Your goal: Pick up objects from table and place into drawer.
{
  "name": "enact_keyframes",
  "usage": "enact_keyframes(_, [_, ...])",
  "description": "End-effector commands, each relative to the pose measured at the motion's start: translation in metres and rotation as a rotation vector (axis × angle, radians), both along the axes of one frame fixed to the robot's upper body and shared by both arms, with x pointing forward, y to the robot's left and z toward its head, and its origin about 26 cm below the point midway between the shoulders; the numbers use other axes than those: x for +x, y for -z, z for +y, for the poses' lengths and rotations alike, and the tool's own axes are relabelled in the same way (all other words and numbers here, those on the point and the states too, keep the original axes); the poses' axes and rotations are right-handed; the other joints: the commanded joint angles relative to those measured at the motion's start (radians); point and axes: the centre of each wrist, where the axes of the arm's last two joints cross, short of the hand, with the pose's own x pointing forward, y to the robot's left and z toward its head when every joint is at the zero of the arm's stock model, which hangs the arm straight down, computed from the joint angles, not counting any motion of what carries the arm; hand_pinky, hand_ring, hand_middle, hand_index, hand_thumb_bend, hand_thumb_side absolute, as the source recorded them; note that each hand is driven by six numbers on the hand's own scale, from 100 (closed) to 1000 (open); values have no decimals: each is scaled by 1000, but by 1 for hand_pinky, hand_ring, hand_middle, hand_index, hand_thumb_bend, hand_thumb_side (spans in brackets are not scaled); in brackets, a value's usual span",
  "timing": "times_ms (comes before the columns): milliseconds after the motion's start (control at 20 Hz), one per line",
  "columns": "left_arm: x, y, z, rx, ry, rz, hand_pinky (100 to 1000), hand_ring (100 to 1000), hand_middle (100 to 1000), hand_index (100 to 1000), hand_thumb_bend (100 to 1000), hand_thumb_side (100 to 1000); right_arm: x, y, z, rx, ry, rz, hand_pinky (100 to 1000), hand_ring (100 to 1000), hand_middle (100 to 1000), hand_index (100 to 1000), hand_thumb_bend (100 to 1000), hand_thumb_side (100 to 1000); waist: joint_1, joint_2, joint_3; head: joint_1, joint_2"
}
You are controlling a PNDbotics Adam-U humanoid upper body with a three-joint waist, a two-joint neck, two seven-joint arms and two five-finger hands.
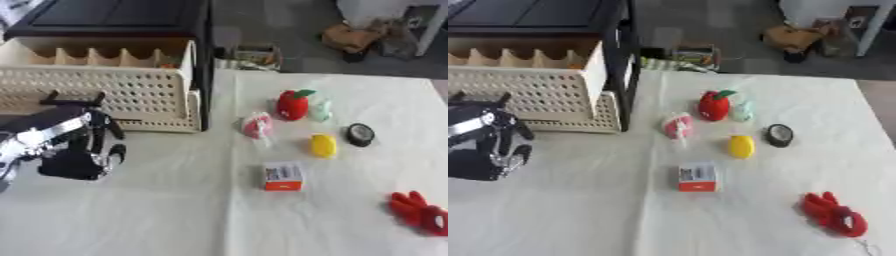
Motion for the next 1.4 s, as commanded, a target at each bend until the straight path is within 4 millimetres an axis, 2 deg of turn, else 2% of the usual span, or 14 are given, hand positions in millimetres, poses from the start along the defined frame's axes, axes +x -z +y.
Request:
enact_keyframes(50, [1,-12,3,-10,-14,-40,377,237,338,681,105,408,-4,-11,-1,-15,-1,-29,786,601,537,750,100,803,2,-19,-2,-2,-10])
enact_keyframes(100, [1,-12,3,-7,-13,-33,366,231,329,673,105,408,-4,-11,-1,-15,-1,-29,786,600,537,750,100,802,2,-19,-1,-3,-10])
enact_keyframes(150, [1,-11,3,-3,-10,-26,357,224,318,666,152,378,-4,-11,-1,-15,-1,-28,786,600,537,750,100,789,2,-18,-1,-3,-9])
enact_keyframes(200, [1,-10,3,1,-6,-15,356,223,319,662,105,408,-4,-11,-1,-15,-1,-27,786,600,537,750,100,800,2,-18,-1,-3,-9])
enact_keyframes(550, [-21,-19,-1,98,86,4,376,265,338,691,105,408,-4,-12,-1,-13,2,-29,786,602,537,749,100,793,4,-20,5,7,-7])
enact_keyframes(800, [-27,-21,8,201,99,27,371,283,343,695,105,408,-4,-12,-2,-11,7,-29,787,603,537,749,100,792,6,-28,14,11,-4])
enact_keyframes(850, [-27,-21,10,214,98,29,368,283,341,695,100,401,-4,-12,-2,-10,7,-28,787,603,538,749,100,819,6,-29,15,11,-3])
enact_keyframes(900, [-28,-22,12,229,95,30,364,286,341,696,105,408,-4,-12,-2,-11,8,-28,788,604,538,749,100,791,7,-31,16,10,-2])
enact_keyframes(1000, [-29,-24,15,256,87,33,368,304,353,703,105,408,-5,-12,-3,-13,9,-29,788,604,539,749,100,791,8,-35,18,11,-1])
enact_keyframes(1150, [-31,-27,22,297,57,46,401,386,417,728,105,408,-5,-13,-3,-12,10,-29,788,604,539,749,100,791,13,-37,18,11,-4])
enact_keyframes(1200, [-32,-27,25,308,44,57,471,493,494,768,105,408,-5,-13,-3,-13,11,-29,788,604,539,750,100,790,15,-37,18,10,-4])
enact_keyframes(1250, [-33,-27,27,315,33,68,485,514,508,779,105,408,-5,-13,-3,-14,12,-30,788,604,539,750,100,789,16,-36,18,11,-3])
enact_keyframes(1350, [-33,-27,31,321,10,85,573,634,598,848,105,408,-5,-13,-3,-13,13,-30,788,603,538,749,100,788,19,-35,19,10,-4])
enact_keyframes(1400, [-33,-27,33,318,2,95,576,658,614,865,105,408,-5,-13,-3,-13,13,-29,788,603,538,749,100,787,19,-34,18,9,-5])
